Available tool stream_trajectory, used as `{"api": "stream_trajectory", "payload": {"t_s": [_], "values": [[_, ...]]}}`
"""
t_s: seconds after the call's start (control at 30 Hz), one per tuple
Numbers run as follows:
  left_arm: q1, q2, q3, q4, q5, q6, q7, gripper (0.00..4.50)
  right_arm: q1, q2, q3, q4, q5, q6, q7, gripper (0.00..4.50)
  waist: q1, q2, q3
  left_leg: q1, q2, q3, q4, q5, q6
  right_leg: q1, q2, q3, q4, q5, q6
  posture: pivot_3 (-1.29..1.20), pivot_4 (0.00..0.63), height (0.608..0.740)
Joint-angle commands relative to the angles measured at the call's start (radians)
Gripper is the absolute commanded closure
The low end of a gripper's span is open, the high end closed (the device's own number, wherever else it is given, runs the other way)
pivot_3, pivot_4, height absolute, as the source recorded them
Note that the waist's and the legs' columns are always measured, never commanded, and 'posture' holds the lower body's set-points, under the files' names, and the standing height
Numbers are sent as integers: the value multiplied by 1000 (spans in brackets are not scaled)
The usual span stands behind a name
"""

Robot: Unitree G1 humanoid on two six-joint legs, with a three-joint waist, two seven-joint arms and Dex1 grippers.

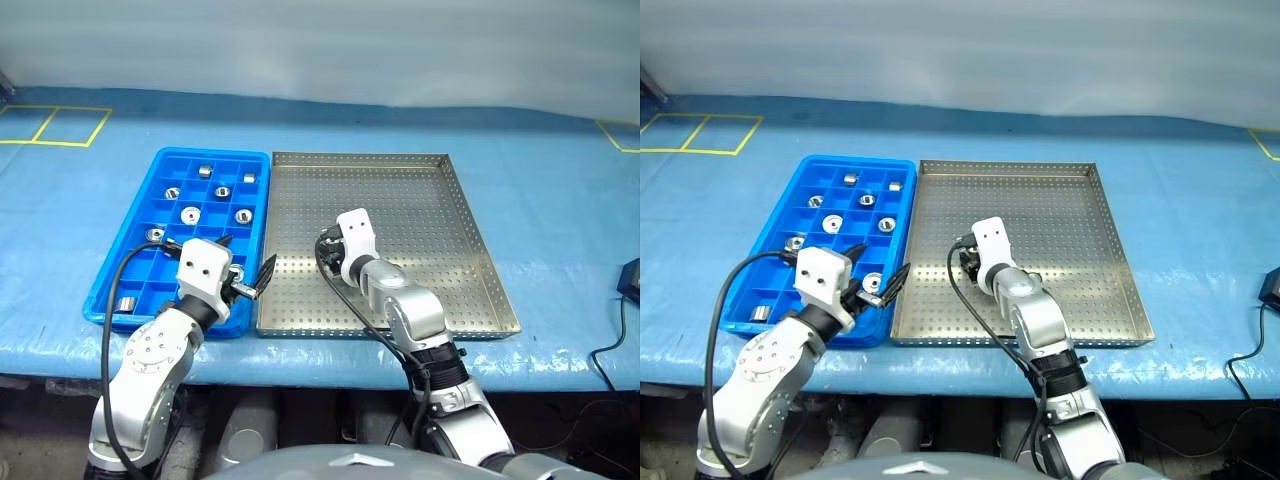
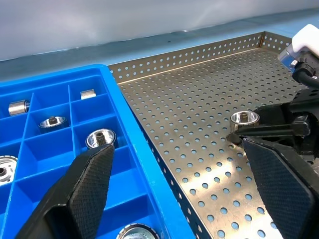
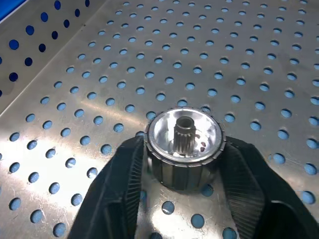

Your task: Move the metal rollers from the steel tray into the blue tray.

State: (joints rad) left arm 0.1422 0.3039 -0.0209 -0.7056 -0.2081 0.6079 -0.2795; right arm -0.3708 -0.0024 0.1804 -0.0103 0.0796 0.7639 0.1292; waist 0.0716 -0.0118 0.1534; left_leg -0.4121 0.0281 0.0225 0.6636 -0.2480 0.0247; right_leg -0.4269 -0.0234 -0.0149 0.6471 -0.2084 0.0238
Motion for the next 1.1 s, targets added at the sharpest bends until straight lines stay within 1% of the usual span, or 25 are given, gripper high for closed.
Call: {"api": "stream_trajectory", "payload": {"t_s": [0.03, 0.1, 0.27, 0.37, 0.53, 0.73, 0.8, 0.97, 1.1], "values": [[1, -5, 2, -35, -2, -13, 10, 0, -17, 1, 8, -73, -1, -6, 11, 2826, 1, 0, 0, 0, 0, 0, 0, 0, 0, 0, 0, 0, 0, 0, 0, 248, 150, 740], [5, -6, 3, -38, -1, -13, 14, 0, -31, 1, 14, -92, -2, -1, 15, 2826, 2, 0, 0, 0, 0, 0, 0, 0, 0, 0, 0, 0, 0, -1, 1, 251, 150, 740], [36, -16, 28, -64, 8, -15, 51, 0, -129, 32, 43, -149, 17, 21, 44, 2826, 4, 0, 0, 0, 0, 0, 0, 0, 0, -1, 0, 0, 1, -1, 1, 310, 150, 740], [64, -23, 49, -85, 14, -19, 75, 0, -183, 55, 66, -124, 16, 16, 60, 2826, 15, 0, 0, 0, 0, -1, -1, 0, 0, -1, 1, -1, 1, -1, 1, 355, 150, 740], [131, -41, 80, -140, 28, -21, 117, 0, -251, 98, 98, -28, 12, -28, 94, 2826, 41, 0, 0, 0, 0, -1, -1, 0, 0, -1, 0, -1, 1, -1, 0, 449, 150, 740], [215, -63, 102, -201, 43, -28, 156, 0, -303, 137, 124, 95, 8, -98, 138, 2826, 94, 0, 0, -1, 0, -2, -1, 0, 0, -1, 0, -2, 0, -2, 1, 537, 150, 740], [234, -69, 105, -215, 49, -31, 165, 0, -319, 146, 129, 147, 3, -126, 150, 2826, 119, 0, 0, -1, 0, -2, -2, 0, -1, -1, 0, -3, 0, -2, 1, 548, 150, 740], [252, -77, 105, -230, 58, -34, 175, 0, -344, 156, 126, 248, -5, -181, 165, 2826, 180, 0, 0, -1, 0, -2, -2, 0, -1, -2, 0, -3, 0, -2, 1, 568, 150, 740], [249, -74, 101, -229, 58, -35, 174, 0, -351, 150, 108, 289, -2, -196, 166, 2826, 227, 0, 0, -2, 0, -2, -2, 0, -1, -2, 0, -4, -2, -3, 1, 555, 150, 740]]}}
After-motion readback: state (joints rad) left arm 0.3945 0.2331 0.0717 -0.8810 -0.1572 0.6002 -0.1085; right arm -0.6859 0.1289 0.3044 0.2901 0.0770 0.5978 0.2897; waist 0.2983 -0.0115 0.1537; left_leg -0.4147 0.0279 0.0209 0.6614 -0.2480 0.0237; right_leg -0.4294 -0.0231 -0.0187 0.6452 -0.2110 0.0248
